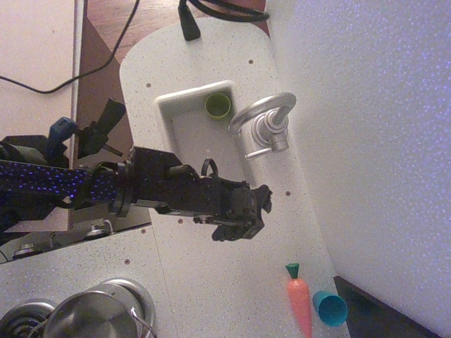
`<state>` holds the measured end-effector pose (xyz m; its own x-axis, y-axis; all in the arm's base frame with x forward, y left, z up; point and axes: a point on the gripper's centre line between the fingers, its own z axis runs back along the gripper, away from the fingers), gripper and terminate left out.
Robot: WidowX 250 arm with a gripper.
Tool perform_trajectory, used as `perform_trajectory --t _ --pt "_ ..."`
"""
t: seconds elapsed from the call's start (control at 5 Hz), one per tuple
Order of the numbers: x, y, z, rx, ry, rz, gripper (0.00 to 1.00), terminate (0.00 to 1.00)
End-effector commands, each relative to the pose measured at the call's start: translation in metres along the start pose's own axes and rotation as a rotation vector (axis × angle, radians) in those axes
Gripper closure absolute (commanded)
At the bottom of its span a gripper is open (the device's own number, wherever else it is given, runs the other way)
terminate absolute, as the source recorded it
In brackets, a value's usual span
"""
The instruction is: Turn faucet left
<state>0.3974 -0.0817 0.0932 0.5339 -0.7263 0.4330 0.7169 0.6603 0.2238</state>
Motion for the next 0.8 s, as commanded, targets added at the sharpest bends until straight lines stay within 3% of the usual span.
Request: perform_trajectory --t 0.0,0.4,0.6 --pt "0.0 0.0 0.0 0.0 0.0 0.0 0.0 0.0" --pt "-0.009 0.049 0.026 0.1 -0.045 0.1 0.0 0.0" --pt "-0.012 0.039 0.044 0.136 -0.065 0.107 0.0 0.0"
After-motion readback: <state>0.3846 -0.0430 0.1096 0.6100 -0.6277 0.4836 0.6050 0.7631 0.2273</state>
